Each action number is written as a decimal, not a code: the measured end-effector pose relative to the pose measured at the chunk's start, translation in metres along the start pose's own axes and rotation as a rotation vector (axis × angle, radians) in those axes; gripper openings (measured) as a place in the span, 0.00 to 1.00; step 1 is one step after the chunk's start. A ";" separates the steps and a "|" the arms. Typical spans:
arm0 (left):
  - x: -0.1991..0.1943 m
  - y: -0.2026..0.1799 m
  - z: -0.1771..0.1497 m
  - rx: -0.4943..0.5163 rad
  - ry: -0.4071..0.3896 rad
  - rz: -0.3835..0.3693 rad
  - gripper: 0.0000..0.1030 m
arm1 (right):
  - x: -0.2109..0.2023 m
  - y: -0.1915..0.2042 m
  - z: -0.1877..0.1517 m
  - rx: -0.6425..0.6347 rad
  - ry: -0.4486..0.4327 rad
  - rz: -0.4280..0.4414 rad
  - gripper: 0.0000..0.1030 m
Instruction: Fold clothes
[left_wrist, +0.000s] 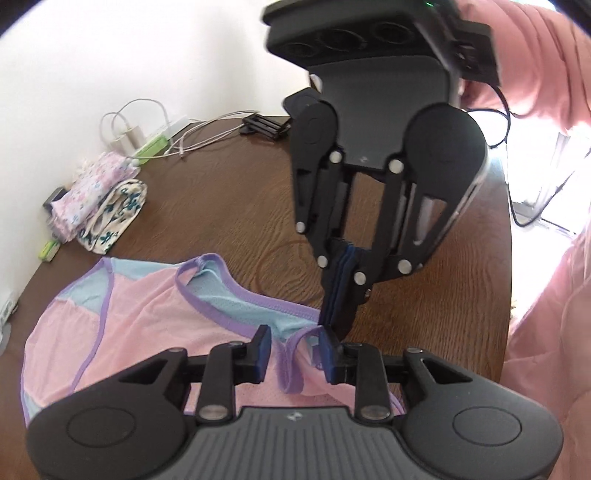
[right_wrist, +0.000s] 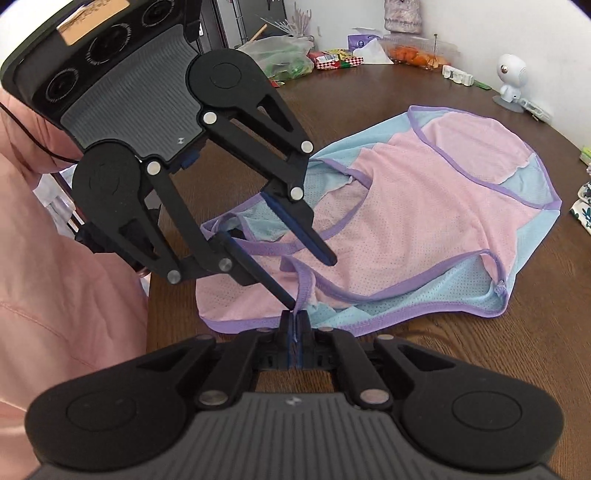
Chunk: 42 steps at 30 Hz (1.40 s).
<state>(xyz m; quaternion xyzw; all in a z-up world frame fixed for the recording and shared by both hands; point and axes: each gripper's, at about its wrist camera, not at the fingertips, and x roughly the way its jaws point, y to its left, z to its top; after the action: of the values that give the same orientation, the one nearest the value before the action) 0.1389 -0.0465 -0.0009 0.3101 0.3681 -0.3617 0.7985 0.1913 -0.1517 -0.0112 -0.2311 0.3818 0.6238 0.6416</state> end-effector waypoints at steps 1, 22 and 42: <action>0.002 0.000 0.002 0.019 0.015 -0.025 0.13 | -0.003 -0.001 0.000 0.000 0.001 -0.002 0.02; 0.019 0.076 -0.030 -0.575 -0.160 -0.335 0.03 | 0.007 0.074 -0.052 0.039 -0.170 -0.470 0.22; 0.029 0.078 -0.035 -0.645 -0.131 -0.311 0.03 | 0.014 0.081 -0.065 0.201 -0.239 -0.569 0.03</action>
<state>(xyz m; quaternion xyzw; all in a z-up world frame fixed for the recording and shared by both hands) 0.2021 0.0129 -0.0255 -0.0412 0.4541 -0.3631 0.8125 0.0977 -0.1840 -0.0461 -0.1894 0.2836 0.4014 0.8501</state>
